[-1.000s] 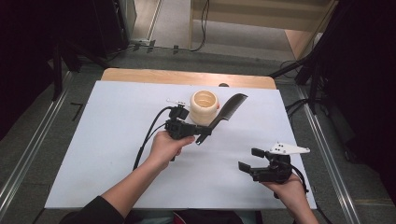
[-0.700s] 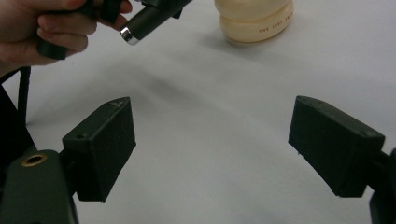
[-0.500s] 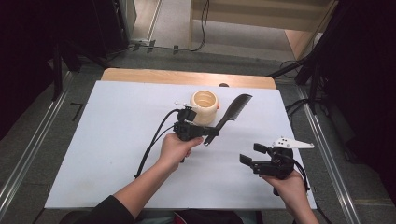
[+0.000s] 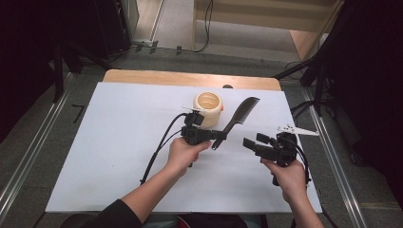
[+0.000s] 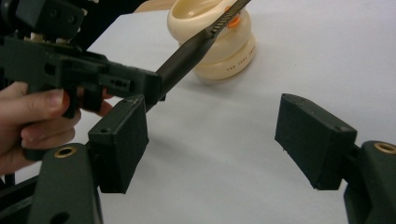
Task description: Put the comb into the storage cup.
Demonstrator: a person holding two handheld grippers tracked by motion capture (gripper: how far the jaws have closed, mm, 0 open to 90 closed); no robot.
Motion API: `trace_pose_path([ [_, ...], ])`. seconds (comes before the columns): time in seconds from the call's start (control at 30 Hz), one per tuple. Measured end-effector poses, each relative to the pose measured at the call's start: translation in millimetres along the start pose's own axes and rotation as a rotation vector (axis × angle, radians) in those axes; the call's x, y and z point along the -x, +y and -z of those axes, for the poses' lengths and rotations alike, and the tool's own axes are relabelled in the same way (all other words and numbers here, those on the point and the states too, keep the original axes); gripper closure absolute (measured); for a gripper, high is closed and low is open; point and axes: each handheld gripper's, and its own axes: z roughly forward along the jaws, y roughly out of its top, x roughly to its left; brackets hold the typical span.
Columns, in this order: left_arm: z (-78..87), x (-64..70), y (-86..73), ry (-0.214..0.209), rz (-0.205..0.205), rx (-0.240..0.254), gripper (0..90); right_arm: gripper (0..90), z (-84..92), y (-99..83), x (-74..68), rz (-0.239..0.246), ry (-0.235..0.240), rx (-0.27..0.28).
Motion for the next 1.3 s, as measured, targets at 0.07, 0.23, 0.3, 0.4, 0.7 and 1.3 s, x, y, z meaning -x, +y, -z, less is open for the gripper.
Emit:
trace_pose_path([
  [0.07,-1.0,0.1,-0.5,-0.004,-0.001,0.003,73.0,24.3,-1.1,1.0,-0.3,-0.006,-0.001,0.0],
  [0.23,-3.3,0.8,-2.0,-0.012,0.005,0.013,73.0,25.3,-9.8,5.5,-0.4,-0.027,-0.009,0.0],
  [0.3,-4.5,1.2,-2.5,-0.011,0.006,0.015,73.0,25.7,-12.7,6.8,-0.6,-0.031,-0.013,-0.002],
  [0.4,-5.9,1.4,-3.2,-0.012,0.004,0.019,73.0,25.9,-18.1,10.1,-0.9,-0.04,-0.016,0.009],
  [0.7,-8.8,1.1,-4.5,-0.009,0.005,0.038,73.0,25.6,-29.5,15.7,-2.2,-0.052,-0.035,0.015],
  [1.3,-13.3,1.7,-6.5,-0.015,0.009,0.052,73.0,30.5,-55.9,20.9,-8.8,-0.086,-0.043,0.009],
])
